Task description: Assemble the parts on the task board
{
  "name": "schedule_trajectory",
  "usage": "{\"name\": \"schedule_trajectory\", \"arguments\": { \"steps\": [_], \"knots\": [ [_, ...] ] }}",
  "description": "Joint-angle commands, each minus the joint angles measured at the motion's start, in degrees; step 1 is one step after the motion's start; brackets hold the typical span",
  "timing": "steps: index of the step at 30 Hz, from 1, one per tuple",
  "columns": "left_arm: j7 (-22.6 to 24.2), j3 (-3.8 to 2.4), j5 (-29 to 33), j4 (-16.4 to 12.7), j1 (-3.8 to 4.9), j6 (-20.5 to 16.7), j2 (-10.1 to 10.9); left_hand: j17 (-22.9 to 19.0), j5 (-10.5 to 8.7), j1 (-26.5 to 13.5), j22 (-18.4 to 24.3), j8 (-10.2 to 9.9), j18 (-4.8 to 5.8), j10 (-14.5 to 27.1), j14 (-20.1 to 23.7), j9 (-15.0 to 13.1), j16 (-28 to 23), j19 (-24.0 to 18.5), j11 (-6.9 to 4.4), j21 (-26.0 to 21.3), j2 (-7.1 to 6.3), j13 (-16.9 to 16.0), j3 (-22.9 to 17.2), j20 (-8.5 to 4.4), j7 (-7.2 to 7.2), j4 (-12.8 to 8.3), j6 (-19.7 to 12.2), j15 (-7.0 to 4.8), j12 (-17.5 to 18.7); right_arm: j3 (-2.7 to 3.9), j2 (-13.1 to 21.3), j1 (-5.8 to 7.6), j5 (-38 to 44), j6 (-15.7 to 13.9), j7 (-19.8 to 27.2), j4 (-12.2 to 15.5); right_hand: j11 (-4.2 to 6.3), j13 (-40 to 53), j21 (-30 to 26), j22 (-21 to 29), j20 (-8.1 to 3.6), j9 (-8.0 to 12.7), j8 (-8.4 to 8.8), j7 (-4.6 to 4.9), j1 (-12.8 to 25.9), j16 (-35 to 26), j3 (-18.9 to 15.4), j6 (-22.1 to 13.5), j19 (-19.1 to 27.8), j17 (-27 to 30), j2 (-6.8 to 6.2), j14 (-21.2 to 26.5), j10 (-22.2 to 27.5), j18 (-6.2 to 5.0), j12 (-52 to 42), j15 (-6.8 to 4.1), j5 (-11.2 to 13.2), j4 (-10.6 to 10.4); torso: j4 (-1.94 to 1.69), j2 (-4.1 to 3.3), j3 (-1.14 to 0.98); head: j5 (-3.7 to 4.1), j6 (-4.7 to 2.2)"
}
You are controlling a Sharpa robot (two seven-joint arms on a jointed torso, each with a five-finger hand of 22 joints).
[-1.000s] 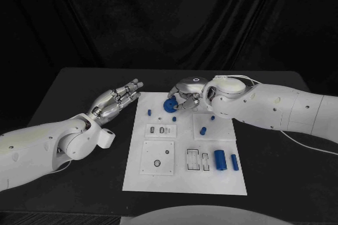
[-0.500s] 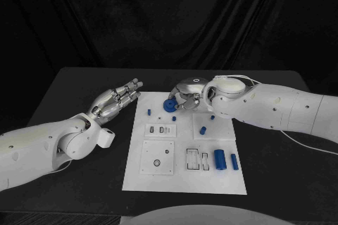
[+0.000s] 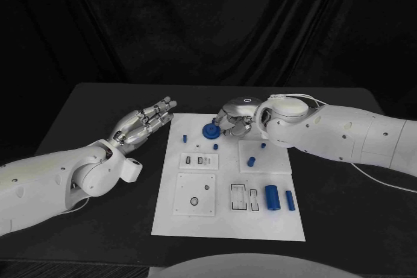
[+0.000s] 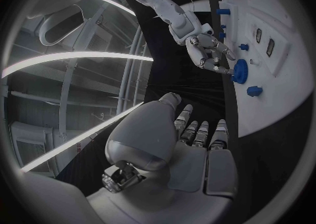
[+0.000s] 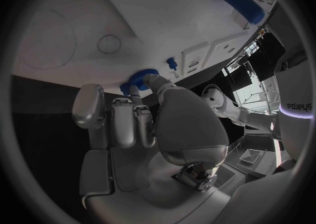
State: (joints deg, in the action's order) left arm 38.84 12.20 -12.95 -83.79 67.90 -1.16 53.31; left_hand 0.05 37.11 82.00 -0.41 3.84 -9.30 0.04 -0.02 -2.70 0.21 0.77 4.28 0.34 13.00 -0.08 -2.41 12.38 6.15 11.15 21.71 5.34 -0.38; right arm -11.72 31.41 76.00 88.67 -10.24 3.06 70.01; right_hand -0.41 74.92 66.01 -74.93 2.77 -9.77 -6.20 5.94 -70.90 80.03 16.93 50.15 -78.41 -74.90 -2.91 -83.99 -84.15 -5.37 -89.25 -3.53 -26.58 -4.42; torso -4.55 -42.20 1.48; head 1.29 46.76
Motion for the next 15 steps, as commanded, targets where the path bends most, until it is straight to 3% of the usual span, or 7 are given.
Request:
{"name": "schedule_trajectory", "arguments": {
  "steps": [1, 5, 11, 15],
  "knots": [
    [7.4, -0.05, 0.6, -0.2, 0.1, 0.5, 0.1, -0.1, -0.01, -0.5, -0.1, 0.4, -1.08, 0.0, 0.0, 0.0, -0.2, 0.0, 0.49, 0.2, 0.11, 0.1, -0.5, 0.35, 0.21, 0.0, 0.2, 0.37, 0.4, -0.14, 1.1, -0.2, 0.4, -0.9, -0.8, 0.6, 0.16, 14.1, -0.3, -1.2, 0.11, -0.3, -0.37, -0.01, 0.7, -0.2, 0.3, 0.8, 0.1, -4.2, -0.16, -3.3, -5.0, -0.2, 0.0, 0.06, 1.0, 0.1, -0.01, 0.02, 0.0, -0.08, -0.14],
    [7.4, -0.05, 0.6, -0.3, 0.1, 0.4, 0.4, -0.1, -0.01, -0.5, -0.1, 0.4, -1.08, 0.0, 0.0, -0.1, -0.2, 0.1, 0.52, 0.3, 0.09, 0.1, -0.5, 0.37, 0.24, 0.0, 0.3, 0.4, 0.4, -0.14, 3.1, -0.15, 0.4, -3.0, -0.2, 2.3, 0.22, 13.8, -0.8, -1.0, 0.11, -0.4, -0.53, -0.14, 0.5, -0.5, 0.4, 1.2, 0.4, -3.9, -0.15, -3.2, -4.7, -0.3, 0.3, 0.04, 1.2, 0.3, 0.01, 0.01, 0.0, -0.21, -0.2],
    [7.4, -0.04, 0.6, -0.5, 0.09, 0.3, 0.9, -0.1, 0.0, -0.5, -0.1, 0.5, -1.09, 0.0, 0.0, -0.1, -0.2, 0.1, 0.55, 0.3, 0.04, 0.1, -0.7, 0.4, 0.27, -0.1, 0.4, 0.42, 0.4, -0.14, 8.7, 0.73, 0.4, -7.5, 0.7, 7.4, 0.4, 13.4, -1.6, -0.7, 0.05, -0.6, -0.65, -0.39, -0.1, -1.1, 0.7, 1.6, 0.7, -3.3, -0.18, -2.9, -4.2, -0.45, 0.7, -0.06, 1.9, 0.8, 0.07, 0.04, 0.0, -0.31, -0.12],
    [7.3, -0.04, 0.6, -0.5, 0.09, 0.2, 1.0, -0.1, 0.0, -0.5, -0.1, 0.5, -1.09, 0.0, 0.0, -0.1, -0.2, 0.1, 0.55, 0.3, 0.04, 0.1, -0.7, 0.4, 0.27, -0.1, 0.4, 0.42, 0.4, -0.15, 13.1, 1.83, 0.4, -8.3, -0.4, 11.1, 0.49, 12.4, -2.2, -0.6, -0.04, -0.7, -0.32, -0.5, 0.5, -1.6, 0.0, 1.4, 0.9, -2.8, -0.26, -2.8, -3.3, -0.51, 1.5, -0.16, 6.8, 0.3, 0.11, 0.05, -0.01, -0.32, -0.04]
  ]
}}
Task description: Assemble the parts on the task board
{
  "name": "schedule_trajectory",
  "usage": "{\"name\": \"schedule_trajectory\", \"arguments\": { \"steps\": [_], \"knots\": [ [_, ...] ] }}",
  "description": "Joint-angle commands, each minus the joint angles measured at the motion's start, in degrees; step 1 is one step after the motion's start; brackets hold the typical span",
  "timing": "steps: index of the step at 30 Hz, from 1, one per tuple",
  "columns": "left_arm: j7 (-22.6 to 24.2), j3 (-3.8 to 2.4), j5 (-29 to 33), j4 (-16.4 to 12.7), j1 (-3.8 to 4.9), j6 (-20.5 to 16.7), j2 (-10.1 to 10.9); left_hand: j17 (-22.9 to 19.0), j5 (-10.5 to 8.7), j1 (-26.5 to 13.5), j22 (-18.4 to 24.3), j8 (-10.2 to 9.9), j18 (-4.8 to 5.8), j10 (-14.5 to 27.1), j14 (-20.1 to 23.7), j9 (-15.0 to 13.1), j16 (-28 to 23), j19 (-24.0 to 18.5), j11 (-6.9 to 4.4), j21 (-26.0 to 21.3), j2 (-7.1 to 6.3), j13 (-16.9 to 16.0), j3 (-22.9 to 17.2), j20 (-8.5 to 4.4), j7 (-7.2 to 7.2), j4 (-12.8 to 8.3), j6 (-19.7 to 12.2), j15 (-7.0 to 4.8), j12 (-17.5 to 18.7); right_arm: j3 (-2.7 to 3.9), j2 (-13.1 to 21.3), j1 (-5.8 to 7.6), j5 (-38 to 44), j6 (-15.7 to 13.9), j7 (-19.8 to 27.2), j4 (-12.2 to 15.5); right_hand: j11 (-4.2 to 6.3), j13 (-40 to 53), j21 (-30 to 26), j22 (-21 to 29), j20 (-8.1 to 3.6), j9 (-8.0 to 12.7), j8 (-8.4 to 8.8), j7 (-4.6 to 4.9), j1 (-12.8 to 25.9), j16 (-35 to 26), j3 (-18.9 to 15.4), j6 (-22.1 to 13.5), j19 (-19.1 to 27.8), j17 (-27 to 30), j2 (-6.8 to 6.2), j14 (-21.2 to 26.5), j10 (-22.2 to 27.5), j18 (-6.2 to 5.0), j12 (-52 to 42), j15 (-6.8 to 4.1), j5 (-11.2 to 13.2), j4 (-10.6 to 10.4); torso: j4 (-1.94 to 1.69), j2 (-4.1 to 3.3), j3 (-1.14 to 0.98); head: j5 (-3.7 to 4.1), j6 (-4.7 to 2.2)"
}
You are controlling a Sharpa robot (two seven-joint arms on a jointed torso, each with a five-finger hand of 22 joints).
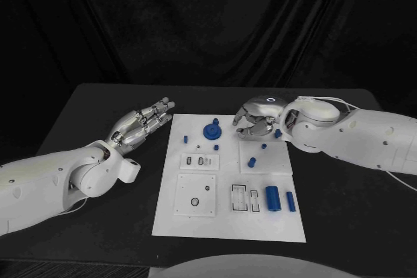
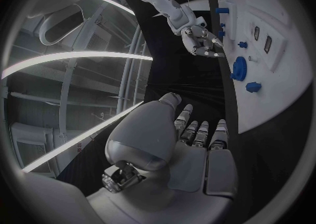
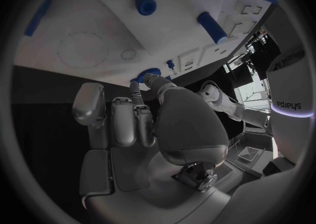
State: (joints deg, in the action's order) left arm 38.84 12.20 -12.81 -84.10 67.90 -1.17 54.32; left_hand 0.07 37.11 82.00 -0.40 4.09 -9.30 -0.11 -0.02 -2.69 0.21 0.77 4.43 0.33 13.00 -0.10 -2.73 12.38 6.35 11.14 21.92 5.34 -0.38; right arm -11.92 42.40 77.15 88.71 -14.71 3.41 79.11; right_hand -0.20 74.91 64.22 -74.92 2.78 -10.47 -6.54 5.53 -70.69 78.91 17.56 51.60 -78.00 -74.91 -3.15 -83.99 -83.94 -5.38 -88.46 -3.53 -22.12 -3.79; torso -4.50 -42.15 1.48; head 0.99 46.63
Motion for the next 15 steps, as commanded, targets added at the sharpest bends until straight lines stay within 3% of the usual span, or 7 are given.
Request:
{"name": "schedule_trajectory", "arguments": {
  "steps": [1, 8, 12, 15],
  "knots": [
    [7.3, -0.04, 0.5, -0.2, 0.09, 0.2, 0.0, -0.1, 0.0, -0.5, -0.1, 0.2, -1.09, 0.1, 0.0, -0.1, -0.2, 0.1, 0.41, 0.3, 0.04, 0.1, -0.4, 0.4, 0.06, -0.1, 0.2, 0.43, 0.4, 0.06, 2.8, 0.87, 0.4, -3.8, -1.0, 2.5, 0.29, 12.2, -0.5, -0.6, -0.06, 0.0, 0.12, -0.09, 0.4, -0.5, -0.7, -0.2, 0.5, -2.8, -0.04, -2.8, -3.4, -0.51, 0.8, -0.17, 3.1, -0.4, 0.08, 0.01, -0.01, 0.02, 0.1],
    [7.3, -0.04, 0.5, -0.2, 0.09, 0.2, -0.1, -0.1, 0.0, -0.6, -0.1, 0.3, -1.1, 0.1, 0.0, -0.1, -0.2, 0.1, 0.43, 0.3, -0.03, 0.1, -0.5, 0.42, 0.08, -0.2, 0.4, 0.44, 0.4, 0.04, 10.2, 1.91, 0.4, -3.7, -3.4, 7.8, 0.48, 10.7, -1.5, -0.5, -0.16, 0.6, 1.58, -0.4, 0.9, -1.5, -2.2, -2.3, 0.6, -1.8, -0.22, -2.5, -2.1, -0.63, 2.2, -0.32, 8.3, -1.5, 0.11, -0.02, -0.02, 0.35, -0.02],
    [7.3, -0.04, 0.5, -0.1, 0.07, 0.3, -0.1, -0.1, 0.0, -0.6, -0.1, 0.3, -1.1, 0.1, 0.0, -0.1, -0.2, 0.1, 0.43, 0.3, -0.03, 0.1, -0.5, 0.42, 0.08, -0.2, 0.4, 0.44, 0.4, 0.03, 13.0, 1.73, 0.4, -4.1, -4.0, 9.5, 0.74, 10.5, -1.1, -0.8, -0.31, 0.9, 2.01, -0.67, 0.8, -1.4, -2.7, -2.9, 0.2, -1.9, -0.34, -2.7, -2.1, -0.54, 2.3, -0.51, 9.5, -1.7, 0.03, -0.07, -0.03, 0.48, 0.14],
    [7.2, -0.03, 0.5, 0.0, 0.06, 0.4, -0.2, -0.1, 0.0, -0.6, -0.1, 0.3, -1.1, 0.1, 0.0, -0.1, -0.2, 0.1, 0.43, 0.3, -0.03, 0.1, -0.5, 0.42, 0.08, -0.2, 0.4, 0.44, 0.4, 0.01, 15.4, 1.11, 0.4, -4.9, -4.3, 10.4, 1.51, 9.6, -0.1, -1.5, -0.9, 1.9, 2.9, -1.58, 0.1, -2.8, -3.5, -5.8, -0.9, -0.4, -0.42, -2.8, -1.7, -0.32, 3.0, -1.2, 10.1, -1.8, 0.19, -0.05, -0.06, 0.58, 0.42]
  ]
}}
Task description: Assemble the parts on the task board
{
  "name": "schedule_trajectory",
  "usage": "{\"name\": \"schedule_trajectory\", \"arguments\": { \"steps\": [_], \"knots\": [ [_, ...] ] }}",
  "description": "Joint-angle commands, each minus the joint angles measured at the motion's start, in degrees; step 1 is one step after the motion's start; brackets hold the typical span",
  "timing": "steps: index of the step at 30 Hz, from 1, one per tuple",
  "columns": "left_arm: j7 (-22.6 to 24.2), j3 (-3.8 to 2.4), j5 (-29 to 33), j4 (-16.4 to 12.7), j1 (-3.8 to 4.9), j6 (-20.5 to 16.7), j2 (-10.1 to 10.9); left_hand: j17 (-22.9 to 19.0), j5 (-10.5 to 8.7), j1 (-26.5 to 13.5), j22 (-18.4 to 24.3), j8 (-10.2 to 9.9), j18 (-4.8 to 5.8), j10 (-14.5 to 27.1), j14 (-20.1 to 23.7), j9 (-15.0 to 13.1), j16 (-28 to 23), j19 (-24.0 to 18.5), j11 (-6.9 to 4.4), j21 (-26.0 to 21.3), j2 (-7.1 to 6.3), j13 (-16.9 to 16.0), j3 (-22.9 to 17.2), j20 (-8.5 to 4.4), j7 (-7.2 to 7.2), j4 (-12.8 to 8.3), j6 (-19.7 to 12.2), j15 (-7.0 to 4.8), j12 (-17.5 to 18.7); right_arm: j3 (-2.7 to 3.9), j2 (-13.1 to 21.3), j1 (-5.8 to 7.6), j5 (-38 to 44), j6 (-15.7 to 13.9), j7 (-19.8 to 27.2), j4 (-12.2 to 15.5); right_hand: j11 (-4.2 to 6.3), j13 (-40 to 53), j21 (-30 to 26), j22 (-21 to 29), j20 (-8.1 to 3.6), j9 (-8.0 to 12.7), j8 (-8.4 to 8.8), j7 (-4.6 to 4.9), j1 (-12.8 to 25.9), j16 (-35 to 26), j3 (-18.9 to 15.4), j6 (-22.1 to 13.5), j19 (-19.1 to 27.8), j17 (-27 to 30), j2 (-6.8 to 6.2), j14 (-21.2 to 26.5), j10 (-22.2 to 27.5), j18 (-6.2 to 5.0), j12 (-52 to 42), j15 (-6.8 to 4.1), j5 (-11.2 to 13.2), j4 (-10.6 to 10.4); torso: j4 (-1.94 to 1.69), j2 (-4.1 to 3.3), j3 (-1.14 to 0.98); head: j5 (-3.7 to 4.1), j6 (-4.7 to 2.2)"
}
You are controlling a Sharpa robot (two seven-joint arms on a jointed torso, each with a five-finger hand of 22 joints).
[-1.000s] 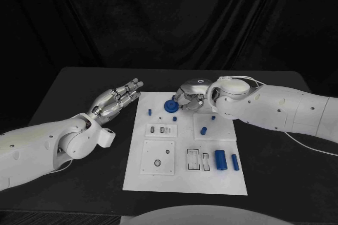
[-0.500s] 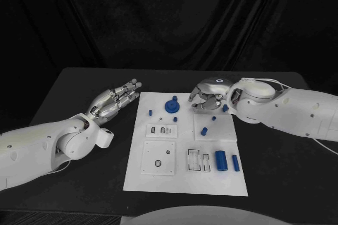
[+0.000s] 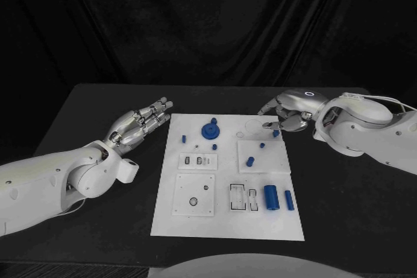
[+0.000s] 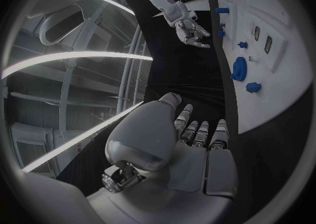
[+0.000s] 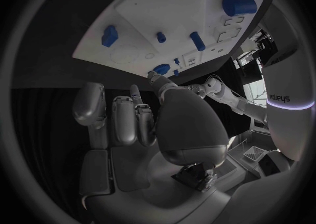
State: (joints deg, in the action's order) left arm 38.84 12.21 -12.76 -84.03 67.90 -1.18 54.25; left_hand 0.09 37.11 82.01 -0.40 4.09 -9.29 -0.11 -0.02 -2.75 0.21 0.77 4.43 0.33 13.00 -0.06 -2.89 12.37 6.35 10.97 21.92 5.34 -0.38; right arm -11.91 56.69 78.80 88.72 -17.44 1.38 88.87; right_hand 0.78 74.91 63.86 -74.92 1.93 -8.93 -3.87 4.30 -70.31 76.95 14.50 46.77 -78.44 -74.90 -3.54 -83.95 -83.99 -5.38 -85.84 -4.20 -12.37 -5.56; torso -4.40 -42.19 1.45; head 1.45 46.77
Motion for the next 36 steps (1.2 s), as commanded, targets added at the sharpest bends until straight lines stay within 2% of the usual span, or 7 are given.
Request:
{"name": "schedule_trajectory", "arguments": {
  "steps": [1, 13, 15, 20, 24, 31, 36],
  "knots": [
    [7.2, -0.04, 0.4, 0.0, 0.05, 0.5, -0.2, -0.1, 0.0, -0.6, -0.1, 0.3, -1.1, 0.1, 0.0, -0.1, -0.2, 0.1, 0.43, 0.3, -0.03, 0.1, -0.3, 0.42, 0.08, 0.0, 0.4, 0.44, 0.4, -0.01, 2.1, -0.99, 0.4, -2.5, -2.5, 0.9, 0.82, 9.2, 0.1, -1.5, -0.26, 0.6, 0.23, -0.71, -0.4, -1.8, -0.8, -1.9, -0.6, 0.6, -0.05, -2.7, -1.5, -0.34, 0.7, -0.75, 0.8, -0.2, 0.14, 0.02, 0.0, 0.17, 0.31],
    [7.3, -0.04, 0.4, 0.2, -0.01, 0.9, -0.6, -0.1, 0.02, -0.6, -0.1, 0.3, -1.11, 0.1, 0.0, 0.0, -0.2, 0.1, 0.5, 0.3, -0.12, 0.1, -0.5, 0.45, 0.13, -0.1, 0.4, 0.43, 0.4, -0.03, 3.7, -4.17, 0.5, -6.1, -1.4, -1.4, 1.24, 9.8, 1.1, -2.3, -0.83, 1.3, 0.0, -1.02, -0.4, -4.0, -2.6, -3.1, -1.6, 3.0, -0.51, -2.7, -2.3, -0.02, 0.1, -1.23, 3.0, -1.3, -0.14, -0.08, -0.06, 0.45, 0.44],
    [7.3, -0.04, 0.4, 0.2, -0.03, 0.9, -0.6, -0.1, 0.02, -0.6, -0.1, 0.3, -1.11, 0.1, 0.0, 0.0, -0.2, 0.1, 0.5, 0.3, -0.12, 0.1, -0.5, 0.45, 0.13, -0.1, 0.4, 0.43, 0.4, -0.04, 3.6, -4.36, 0.5, -6.2, -1.3, -1.7, 1.21, 9.8, 1.1, -2.3, -0.85, 1.4, -0.02, -0.95, -0.4, -4.1, -3.0, -3.4, -1.7, 3.1, -0.59, -2.8, -2.3, -0.01, 0.1, -1.22, 3.7, -1.6, -0.24, -0.01, 0.04, 0.48, 0.57],
    [7.2, -0.04, 0.4, 0.3, -0.07, 1.1, -0.7, -0.1, 0.02, -0.6, -0.1, 0.3, -1.11, 0.1, 0.0, 0.0, -0.2, 0.1, 0.51, 0.3, -0.12, 0.1, -0.5, 0.45, 0.14, -0.1, 0.3, 0.44, 0.4, -0.04, 3.2, -4.68, 0.5, -6.6, -1.0, -2.7, 1.17, 9.8, 1.1, -2.4, -0.85, 1.5, -0.17, -0.91, -0.3, -4.1, -3.4, -3.3, -1.7, 3.2, -0.64, -2.9, -2.4, 0.0, 0.1, -1.2, 4.6, -1.9, -0.19, -0.01, 0.03, 0.5, 0.74],
    [7.2, -0.04, 0.4, 0.3, -0.08, 1.2, -0.7, -0.1, 0.02, -0.6, -0.1, 0.3, -1.11, 0.1, 0.0, 0.0, -0.2, 0.1, 0.51, 0.3, -0.12, 0.1, -0.5, 0.45, 0.14, -0.1, 0.3, 0.44, 0.4, -0.04, 2.8, -4.93, 0.5, -6.7, -0.8, -3.5, 1.12, 9.7, 1.0, -2.4, -0.84, 1.4, -0.37, -0.8, -0.6, -4.2, -3.4, -3.1, -1.7, 3.4, -0.55, -2.9, -2.4, -0.02, 0.1, -1.17, 4.5, -1.9, 0.03, -0.04, -0.04, 0.36, 0.82],
    [7.1, -0.04, 0.4, 0.3, -0.1, 1.3, -0.8, -0.1, 0.02, -0.6, -0.1, 0.3, -1.11, 0.1, 0.0, 0.0, -0.2, 0.1, 0.51, 0.3, -0.12, 0.1, -0.5, 0.45, 0.14, -0.1, 0.3, 0.44, 0.4, -0.04, 2.1, -5.41, 0.5, -6.6, -0.7, -4.4, 1.01, 9.6, 0.7, -2.4, -0.8, 1.3, -0.62, -0.64, -1.1, -4.3, -3.5, -2.7, -1.7, 3.5, -0.44, -2.9, -2.3, -0.05, 0.2, -1.09, 3.9, -1.8, -0.36, -0.12, -0.09, 0.73, 0.87],
    [7.1, -0.04, 0.4, 0.4, -0.11, 1.4, -0.8, -0.1, 0.02, -0.6, -0.1, 0.3, -1.11, 0.1, 0.0, 0.0, -0.2, 0.1, 0.51, 0.3, -0.12, 0.1, -0.5, 0.45, 0.14, -0.1, 0.3, 0.44, 0.4, -0.04, 1.8, -5.71, 0.5, -6.4, -0.7, -4.9, 0.86, 9.4, 0.4, -2.3, -0.7, 1.0, -1.25, -0.48, -1.4, -4.5, -3.8, -1.7, -1.6, 3.9, -0.37, -2.8, -2.1, -0.07, 0.3, -0.98, 3.6, -2.0, -0.18, -0.11, 0.0, 0.55, 0.95]
  ]
}}
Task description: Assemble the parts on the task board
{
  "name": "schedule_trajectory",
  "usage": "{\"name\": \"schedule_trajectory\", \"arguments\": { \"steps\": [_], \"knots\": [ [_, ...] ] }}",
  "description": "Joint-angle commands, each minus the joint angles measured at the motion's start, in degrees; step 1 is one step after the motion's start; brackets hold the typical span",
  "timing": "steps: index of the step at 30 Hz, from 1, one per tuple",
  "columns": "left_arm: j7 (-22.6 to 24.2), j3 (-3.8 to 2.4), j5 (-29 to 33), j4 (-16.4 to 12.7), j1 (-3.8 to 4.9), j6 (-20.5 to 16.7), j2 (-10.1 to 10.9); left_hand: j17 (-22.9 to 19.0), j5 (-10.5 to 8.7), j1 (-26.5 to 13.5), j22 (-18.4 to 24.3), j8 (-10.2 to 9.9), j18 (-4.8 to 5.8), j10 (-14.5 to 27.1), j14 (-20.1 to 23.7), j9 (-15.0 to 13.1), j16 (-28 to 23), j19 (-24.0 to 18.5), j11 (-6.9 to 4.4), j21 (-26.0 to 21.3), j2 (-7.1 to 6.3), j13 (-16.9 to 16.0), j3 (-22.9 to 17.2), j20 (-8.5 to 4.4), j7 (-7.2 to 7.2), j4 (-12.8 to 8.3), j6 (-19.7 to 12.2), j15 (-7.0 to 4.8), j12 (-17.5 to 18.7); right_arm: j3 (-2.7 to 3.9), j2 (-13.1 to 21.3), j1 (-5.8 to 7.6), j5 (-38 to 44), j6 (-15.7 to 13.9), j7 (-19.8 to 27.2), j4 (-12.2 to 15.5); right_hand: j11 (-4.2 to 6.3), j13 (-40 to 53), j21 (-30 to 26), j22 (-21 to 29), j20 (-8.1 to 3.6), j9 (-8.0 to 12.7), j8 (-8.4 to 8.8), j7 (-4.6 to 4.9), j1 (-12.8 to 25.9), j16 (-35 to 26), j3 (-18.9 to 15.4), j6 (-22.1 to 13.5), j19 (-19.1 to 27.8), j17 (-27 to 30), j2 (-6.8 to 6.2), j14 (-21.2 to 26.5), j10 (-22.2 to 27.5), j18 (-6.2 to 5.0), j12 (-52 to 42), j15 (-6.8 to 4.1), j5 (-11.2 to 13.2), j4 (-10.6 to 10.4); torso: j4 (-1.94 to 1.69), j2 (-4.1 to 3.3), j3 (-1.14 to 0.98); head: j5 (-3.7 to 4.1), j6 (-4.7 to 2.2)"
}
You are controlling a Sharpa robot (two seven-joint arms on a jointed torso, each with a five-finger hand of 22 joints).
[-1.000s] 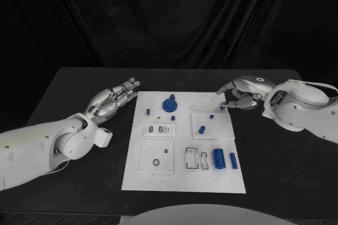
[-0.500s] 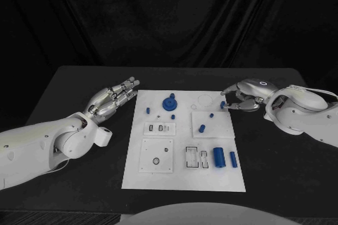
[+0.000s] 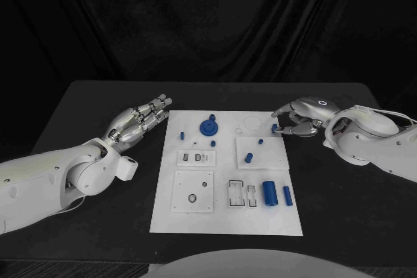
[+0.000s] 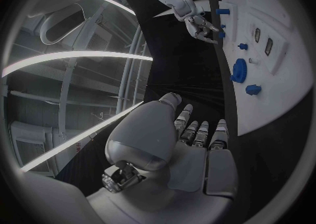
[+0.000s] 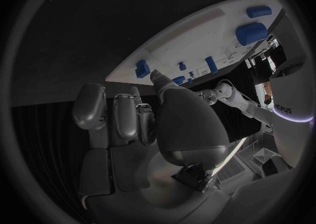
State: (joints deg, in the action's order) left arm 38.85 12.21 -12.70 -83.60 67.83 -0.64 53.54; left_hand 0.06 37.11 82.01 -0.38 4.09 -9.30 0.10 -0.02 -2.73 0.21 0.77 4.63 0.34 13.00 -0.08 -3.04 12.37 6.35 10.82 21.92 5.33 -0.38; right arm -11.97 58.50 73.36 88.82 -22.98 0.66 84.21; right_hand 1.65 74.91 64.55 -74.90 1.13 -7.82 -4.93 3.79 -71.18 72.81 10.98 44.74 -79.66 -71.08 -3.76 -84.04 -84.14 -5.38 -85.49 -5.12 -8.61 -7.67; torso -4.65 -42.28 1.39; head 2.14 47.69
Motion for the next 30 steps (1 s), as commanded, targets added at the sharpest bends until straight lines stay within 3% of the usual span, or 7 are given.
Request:
{"name": "schedule_trajectory", "arguments": {
  "steps": [1, 14, 30],
  "knots": [
    [7.0, -0.05, 0.3, -0.1, -0.05, 0.8, -0.1, -0.1, 0.02, -0.6, -0.1, 0.3, -1.1, -0.1, 0.0, -0.1, -0.2, 0.1, 0.3, 0.3, -0.13, 0.1, -0.4, 0.45, 0.14, 0.1, 0.3, 0.45, 0.4, 0.02, -0.1, -0.35, 0.4, -0.8, 0.0, -0.3, -0.03, 9.4, -0.3, -2.4, 0.11, -0.1, -0.27, 0.05, -0.6, -0.4, -0.3, 0.4, -0.4, 0.1, -0.15, -2.7, -2.0, -0.08, 0.0, -0.05, -0.2, 0.1, 0.08, -0.02, 0.08, -0.18, 0.06],
    [6.9, -0.05, 0.3, 0.1, -0.07, 1.1, -0.2, -0.1, 0.01, -0.7, -0.1, 0.3, -1.1, -0.1, 0.0, 0.0, -0.2, 0.1, 0.32, 0.3, -0.15, 0.1, -0.6, 0.48, 0.17, 0.0, 0.2, 0.49, 0.4, 0.02, -0.6, -0.82, 0.4, -0.7, 0.2, -0.7, -0.28, 9.3, -0.7, -2.4, 0.29, -1.2, -1.66, 0.35, -1.1, -0.6, -1.2, 2.5, -0.4, 0.5, -0.23, -2.7, -1.9, -0.13, 0.1, 0.15, 0.8, -0.2, 0.02, 0.09, 0.06, -0.05, 0.32],
    [6.3, -0.05, 0.3, 0.2, -0.1, 1.6, -0.2, -0.1, 0.01, -0.7, -0.1, 0.3, -1.1, -0.1, 0.0, 0.0, -0.2, 0.1, 0.32, 0.3, -0.15, 0.1, -0.6, 0.48, 0.17, 0.0, 0.2, 0.49, 0.4, 0.02, -1.2, -1.2, 0.4, -0.6, -0.5, -1.6, -0.32, 9.0, -1.3, -2.4, 0.36, -2.5, -3.04, 0.42, -2.8, -0.9, -1.3, 3.7, -0.3, 1.0, 0.01, -2.6, -1.7, -0.2, 0.2, 0.19, -1.1, 0.4, -0.01, 0.09, 0.09, -0.15, 0.73]
  ]
}}
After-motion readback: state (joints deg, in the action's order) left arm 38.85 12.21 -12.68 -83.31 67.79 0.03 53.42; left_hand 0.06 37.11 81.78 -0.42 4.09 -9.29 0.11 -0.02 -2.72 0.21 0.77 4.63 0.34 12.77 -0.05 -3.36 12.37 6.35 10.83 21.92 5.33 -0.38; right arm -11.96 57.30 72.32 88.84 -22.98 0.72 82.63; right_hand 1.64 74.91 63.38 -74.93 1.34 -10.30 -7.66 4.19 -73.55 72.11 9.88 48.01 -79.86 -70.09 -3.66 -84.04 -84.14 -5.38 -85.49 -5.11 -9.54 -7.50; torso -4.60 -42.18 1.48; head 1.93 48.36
